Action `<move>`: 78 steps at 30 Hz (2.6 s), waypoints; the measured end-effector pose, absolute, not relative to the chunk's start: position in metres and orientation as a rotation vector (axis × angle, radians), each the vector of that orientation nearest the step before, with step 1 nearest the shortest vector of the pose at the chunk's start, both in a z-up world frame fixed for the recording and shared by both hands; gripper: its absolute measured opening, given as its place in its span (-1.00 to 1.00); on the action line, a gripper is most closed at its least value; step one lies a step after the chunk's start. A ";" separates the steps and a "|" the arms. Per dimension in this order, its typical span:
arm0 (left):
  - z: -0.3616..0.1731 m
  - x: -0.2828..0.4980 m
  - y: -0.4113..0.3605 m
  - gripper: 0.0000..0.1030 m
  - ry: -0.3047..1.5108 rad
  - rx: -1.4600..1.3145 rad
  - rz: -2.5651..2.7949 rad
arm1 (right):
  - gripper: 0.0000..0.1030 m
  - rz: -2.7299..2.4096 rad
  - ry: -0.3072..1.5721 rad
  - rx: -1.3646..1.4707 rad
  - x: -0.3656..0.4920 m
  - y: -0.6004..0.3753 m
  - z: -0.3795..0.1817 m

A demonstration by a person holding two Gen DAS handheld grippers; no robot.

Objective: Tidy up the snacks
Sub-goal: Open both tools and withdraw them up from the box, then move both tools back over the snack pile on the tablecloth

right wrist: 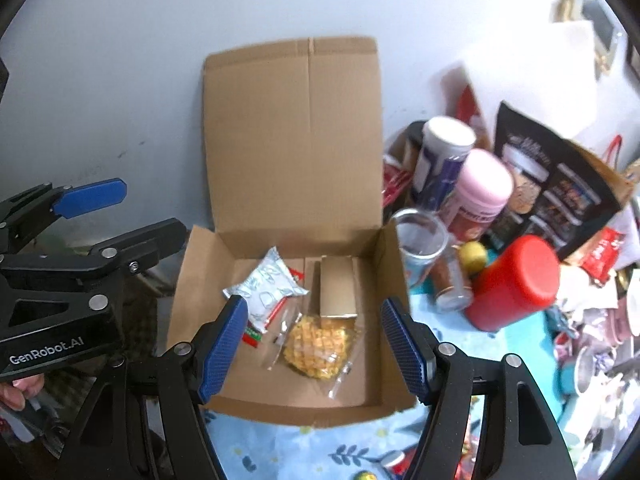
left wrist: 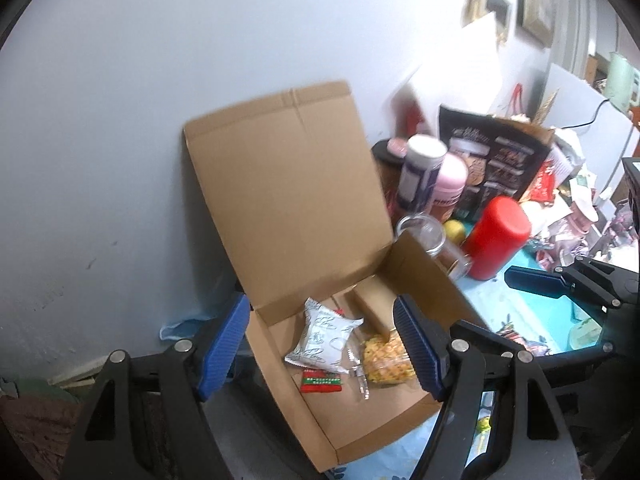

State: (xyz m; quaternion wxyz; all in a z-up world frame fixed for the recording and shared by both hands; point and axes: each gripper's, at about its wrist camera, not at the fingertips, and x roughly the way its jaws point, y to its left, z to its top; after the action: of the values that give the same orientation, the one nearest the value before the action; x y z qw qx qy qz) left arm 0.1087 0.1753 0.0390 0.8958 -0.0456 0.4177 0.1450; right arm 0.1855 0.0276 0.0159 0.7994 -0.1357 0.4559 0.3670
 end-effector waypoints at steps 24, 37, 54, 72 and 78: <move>0.043 0.057 0.063 0.44 0.863 -0.010 0.070 | 0.36 0.607 0.970 -0.246 0.114 -0.094 0.031; -0.006 0.049 0.011 0.44 0.960 0.020 -0.036 | 0.36 0.503 1.097 -0.158 0.095 -0.158 -0.026; -0.078 0.068 -0.027 0.44 1.101 0.006 -0.148 | 0.36 0.423 1.253 -0.078 0.098 -0.206 -0.099; -0.174 0.097 -0.047 0.44 1.267 0.012 -0.209 | 0.36 0.402 1.388 -0.090 0.114 -0.230 -0.178; -0.203 0.107 -0.049 0.29 1.315 0.002 -0.224 | 0.36 0.418 1.404 -0.100 0.124 -0.231 -0.196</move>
State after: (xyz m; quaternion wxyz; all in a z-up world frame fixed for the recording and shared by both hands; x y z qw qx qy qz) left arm 0.1065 -0.0494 -0.2029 0.7858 0.0010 0.6096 -0.1039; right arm 0.1239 -0.2312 -0.1957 0.7425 -0.0454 0.6406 0.1906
